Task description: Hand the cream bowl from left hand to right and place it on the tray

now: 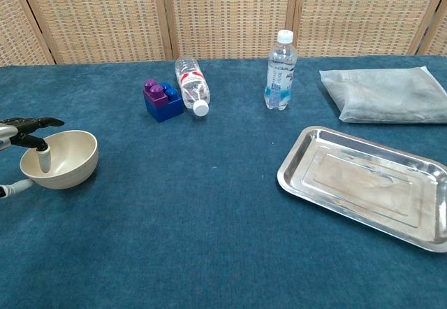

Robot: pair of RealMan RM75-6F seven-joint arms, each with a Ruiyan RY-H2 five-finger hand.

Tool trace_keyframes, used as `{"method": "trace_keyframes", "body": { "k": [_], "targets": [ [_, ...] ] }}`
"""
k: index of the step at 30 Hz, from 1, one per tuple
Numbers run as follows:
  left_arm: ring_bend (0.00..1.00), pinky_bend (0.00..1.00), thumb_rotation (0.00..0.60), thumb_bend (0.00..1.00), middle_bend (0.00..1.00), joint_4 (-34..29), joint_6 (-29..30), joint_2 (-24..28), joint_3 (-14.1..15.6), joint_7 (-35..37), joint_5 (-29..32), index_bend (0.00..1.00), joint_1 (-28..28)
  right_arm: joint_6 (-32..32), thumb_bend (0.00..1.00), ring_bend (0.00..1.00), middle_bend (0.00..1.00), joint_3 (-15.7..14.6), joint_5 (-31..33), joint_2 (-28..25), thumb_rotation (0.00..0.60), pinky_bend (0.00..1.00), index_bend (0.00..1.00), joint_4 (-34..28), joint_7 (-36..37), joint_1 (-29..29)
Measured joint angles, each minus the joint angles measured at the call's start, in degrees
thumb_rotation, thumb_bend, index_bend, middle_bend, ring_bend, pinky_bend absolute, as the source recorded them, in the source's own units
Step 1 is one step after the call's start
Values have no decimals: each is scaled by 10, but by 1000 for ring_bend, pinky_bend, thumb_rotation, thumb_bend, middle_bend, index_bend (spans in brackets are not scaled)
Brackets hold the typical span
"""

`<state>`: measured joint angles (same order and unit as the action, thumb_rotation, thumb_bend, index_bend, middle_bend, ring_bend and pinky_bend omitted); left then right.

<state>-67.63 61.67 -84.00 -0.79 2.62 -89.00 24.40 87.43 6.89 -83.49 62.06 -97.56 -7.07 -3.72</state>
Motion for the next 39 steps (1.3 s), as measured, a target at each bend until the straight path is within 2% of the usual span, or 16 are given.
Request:
{"method": "trace_keyframes", "body": {
  "k": [5,15,23,29,37,39],
  "targets": [
    [0,0,600,465,0,0,3,-2,0,-9,5,602,3,-2,0,0,0,0,2,-1,600,0,0,1,2,-1],
    [0,0,600,484,0,-21,37,5,-9,0,-23,615,22,-5,0,0,0,1,8,1,600,0,0,0,-4,-2],
    [0,0,600,484,0,-50,31,2,-30,-14,-79,624,97,-17,0,0,0,8,33,9,600,0,0,5,-23,-8],
    [0,0,600,486,0,-31,-5,-57,-51,-35,-88,631,154,-29,0,0,0,18,64,13,600,0,0,11,-32,-14],
    [0,0,600,484,0,64,-49,-168,-73,-23,-75,631,220,-41,0,0,0,28,96,15,600,0,0,22,-35,-17],
    [0,0,600,396,0,88,-52,-189,-74,-14,-73,577,230,-41,0,0,0,29,98,15,600,0,0,23,-34,-17]
  ]
}}
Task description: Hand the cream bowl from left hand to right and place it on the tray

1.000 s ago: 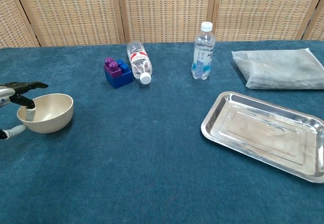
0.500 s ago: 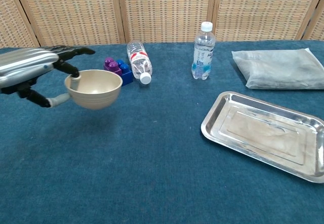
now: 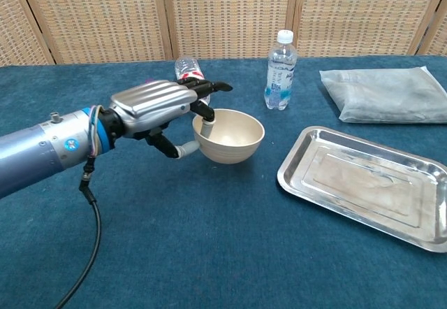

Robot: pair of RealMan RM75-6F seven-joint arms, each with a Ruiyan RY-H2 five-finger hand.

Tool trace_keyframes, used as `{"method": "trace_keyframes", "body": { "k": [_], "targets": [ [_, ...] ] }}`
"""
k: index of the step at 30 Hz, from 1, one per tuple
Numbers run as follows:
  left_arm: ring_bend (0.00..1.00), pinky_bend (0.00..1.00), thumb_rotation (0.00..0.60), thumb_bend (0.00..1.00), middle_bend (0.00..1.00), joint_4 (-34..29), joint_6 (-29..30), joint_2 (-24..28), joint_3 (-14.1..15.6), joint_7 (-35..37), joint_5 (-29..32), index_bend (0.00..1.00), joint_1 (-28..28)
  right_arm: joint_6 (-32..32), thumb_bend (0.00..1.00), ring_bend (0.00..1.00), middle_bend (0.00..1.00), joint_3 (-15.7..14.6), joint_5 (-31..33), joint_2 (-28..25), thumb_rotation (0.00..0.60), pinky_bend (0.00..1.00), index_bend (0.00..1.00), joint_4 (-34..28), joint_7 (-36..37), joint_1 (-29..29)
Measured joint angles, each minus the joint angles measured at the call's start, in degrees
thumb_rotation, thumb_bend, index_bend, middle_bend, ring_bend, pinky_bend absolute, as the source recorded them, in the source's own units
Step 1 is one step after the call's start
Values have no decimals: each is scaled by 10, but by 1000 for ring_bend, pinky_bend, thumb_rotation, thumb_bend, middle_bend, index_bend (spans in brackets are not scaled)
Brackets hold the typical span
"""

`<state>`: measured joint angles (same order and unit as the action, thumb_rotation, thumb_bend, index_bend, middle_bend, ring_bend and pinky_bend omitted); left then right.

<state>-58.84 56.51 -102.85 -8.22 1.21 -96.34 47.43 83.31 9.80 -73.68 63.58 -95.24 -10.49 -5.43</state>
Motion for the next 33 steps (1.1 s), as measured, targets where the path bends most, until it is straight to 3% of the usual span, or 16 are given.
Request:
{"method": "trace_keyframes", "body": {
  "k": [2,4,5,9,14,20,26,33],
  "targets": [
    [0,0,600,131,0,26,-2,-20,1,9,1,306,10,0,0,0,0,1,2,0,600,0,0,1,1,0],
    [0,0,600,6,0,46,-4,-34,6,16,3,72,16,-1,0,0,0,0,3,-1,600,0,0,1,0,0],
    [0,0,600,0,0,50,-5,-38,9,18,4,11,17,-1,0,0,0,0,3,-1,600,0,0,0,0,0],
    [0,0,600,0,0,34,-16,-27,14,17,17,0,16,-2,0,0,0,-2,1,0,600,0,0,-1,-1,-1],
    [0,0,600,0,0,-29,-9,22,14,7,35,0,1,-5,0,0,0,-6,-5,1,600,0,0,-2,-3,-3],
    [0,0,600,0,0,-140,37,138,5,-12,69,0,-48,-23,0,0,0,-15,-42,8,600,0,0,14,-6,-23],
    [0,0,600,0,0,-256,107,282,-6,-44,147,0,-138,-63,0,0,0,-22,-133,21,600,0,8,80,10,-85],
    [0,0,600,0,0,-271,181,338,-13,-33,215,0,-225,-158,0,0,0,-30,-214,25,600,0,138,97,42,-189]
  ]
}}
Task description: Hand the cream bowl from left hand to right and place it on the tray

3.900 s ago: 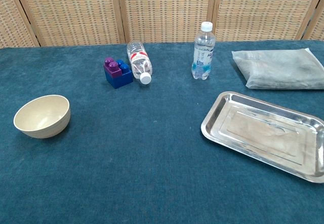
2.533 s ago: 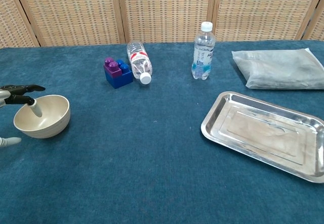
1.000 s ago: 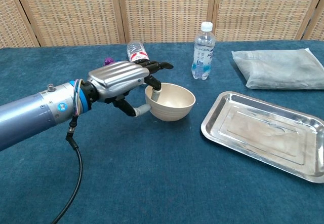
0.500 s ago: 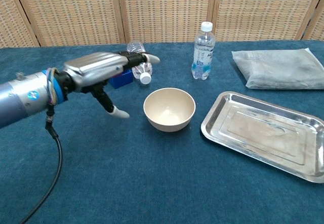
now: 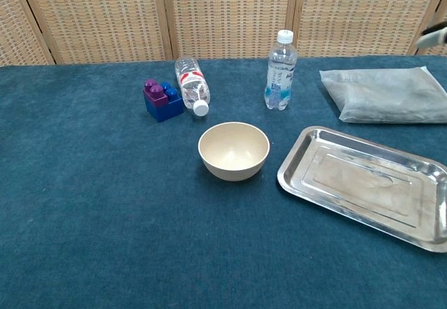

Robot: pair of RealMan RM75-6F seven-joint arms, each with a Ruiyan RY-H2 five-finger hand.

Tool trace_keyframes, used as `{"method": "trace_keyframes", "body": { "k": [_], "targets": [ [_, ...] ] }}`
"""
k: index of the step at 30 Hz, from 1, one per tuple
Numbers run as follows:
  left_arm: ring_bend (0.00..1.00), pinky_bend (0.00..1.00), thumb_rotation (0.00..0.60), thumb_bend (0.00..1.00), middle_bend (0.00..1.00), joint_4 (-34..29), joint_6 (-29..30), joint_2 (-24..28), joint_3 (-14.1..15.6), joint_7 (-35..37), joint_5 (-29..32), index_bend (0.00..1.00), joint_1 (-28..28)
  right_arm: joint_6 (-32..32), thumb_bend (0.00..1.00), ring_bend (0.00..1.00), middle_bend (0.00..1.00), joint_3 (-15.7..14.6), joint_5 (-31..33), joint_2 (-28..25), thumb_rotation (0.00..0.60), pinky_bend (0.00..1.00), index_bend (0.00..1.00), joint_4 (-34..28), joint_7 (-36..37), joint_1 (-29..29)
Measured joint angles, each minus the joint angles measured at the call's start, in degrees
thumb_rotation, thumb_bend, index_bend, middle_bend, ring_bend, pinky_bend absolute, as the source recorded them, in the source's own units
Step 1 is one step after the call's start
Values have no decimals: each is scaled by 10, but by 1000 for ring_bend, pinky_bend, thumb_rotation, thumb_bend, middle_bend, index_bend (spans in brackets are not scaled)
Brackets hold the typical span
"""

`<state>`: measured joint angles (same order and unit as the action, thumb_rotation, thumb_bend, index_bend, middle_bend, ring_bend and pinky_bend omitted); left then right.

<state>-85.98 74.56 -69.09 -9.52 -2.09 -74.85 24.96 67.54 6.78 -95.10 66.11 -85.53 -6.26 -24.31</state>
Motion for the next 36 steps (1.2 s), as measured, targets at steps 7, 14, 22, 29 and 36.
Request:
{"method": "trace_keyframes", "body": {
  "k": [7,14,22,29,36],
  "targets": [
    [0,0,600,0,0,6,29,12,-8,16,41,0,-41,-150,0,0,0,2,-29,38,600,0,214,-4,35,-131],
    [0,0,600,0,0,6,20,18,-13,17,48,0,-48,-224,12,0,0,15,-24,134,600,0,303,27,20,-222],
    [0,0,600,0,0,5,15,20,-13,18,43,0,-50,-235,37,0,0,21,-14,229,600,0,309,122,-2,-270],
    [0,0,600,0,0,7,9,21,-16,21,42,0,-50,-245,143,0,0,17,10,259,600,0,405,154,-13,-284],
    [0,0,600,0,0,6,4,23,-19,27,42,0,-52,-242,301,0,0,3,18,291,600,0,503,198,-10,-293]
  ]
}}
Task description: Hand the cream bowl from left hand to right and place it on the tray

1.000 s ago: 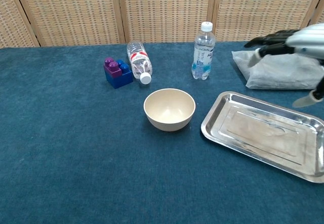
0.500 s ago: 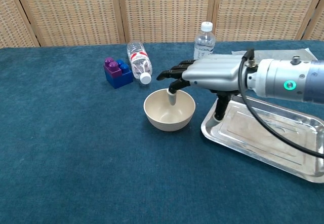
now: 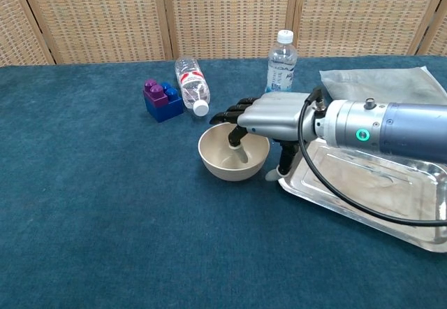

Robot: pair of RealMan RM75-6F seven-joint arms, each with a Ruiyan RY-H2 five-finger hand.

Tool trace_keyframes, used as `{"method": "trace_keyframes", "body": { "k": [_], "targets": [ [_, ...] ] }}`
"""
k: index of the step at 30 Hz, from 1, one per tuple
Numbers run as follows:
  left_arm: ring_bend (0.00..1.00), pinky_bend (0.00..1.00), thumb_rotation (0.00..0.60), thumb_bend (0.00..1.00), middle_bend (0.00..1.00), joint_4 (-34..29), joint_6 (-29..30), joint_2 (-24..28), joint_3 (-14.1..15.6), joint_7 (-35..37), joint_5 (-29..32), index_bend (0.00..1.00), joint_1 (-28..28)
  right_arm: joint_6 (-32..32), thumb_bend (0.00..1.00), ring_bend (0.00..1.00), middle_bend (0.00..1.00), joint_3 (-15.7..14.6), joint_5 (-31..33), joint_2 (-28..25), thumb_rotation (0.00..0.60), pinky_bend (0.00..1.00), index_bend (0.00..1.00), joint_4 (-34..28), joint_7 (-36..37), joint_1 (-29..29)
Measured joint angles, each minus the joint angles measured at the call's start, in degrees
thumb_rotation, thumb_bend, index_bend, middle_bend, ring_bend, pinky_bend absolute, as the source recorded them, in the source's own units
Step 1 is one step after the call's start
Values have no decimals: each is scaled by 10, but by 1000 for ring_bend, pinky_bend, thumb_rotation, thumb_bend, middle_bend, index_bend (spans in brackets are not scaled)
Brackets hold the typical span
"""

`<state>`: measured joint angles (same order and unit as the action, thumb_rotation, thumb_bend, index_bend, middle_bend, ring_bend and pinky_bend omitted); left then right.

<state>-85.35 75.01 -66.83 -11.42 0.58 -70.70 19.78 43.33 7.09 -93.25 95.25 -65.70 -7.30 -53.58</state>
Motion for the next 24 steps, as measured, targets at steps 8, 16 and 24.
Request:
{"method": "trace_keyframes", "body": {
  "k": [8,16,24],
  "targets": [
    [0,0,600,0,0,0,-2,0,-2,1,-1,0,-1,32,337,0,1,-12,-5,19,600,0,654,26,14,-6],
    [0,0,600,0,0,-3,-2,1,-2,2,-5,0,-3,81,357,0,11,-16,-19,5,600,0,662,15,22,-3],
    [0,0,600,0,0,-4,-6,1,0,3,-10,0,-3,118,383,0,15,-20,-21,-53,600,0,662,-33,9,17]
  ]
}}
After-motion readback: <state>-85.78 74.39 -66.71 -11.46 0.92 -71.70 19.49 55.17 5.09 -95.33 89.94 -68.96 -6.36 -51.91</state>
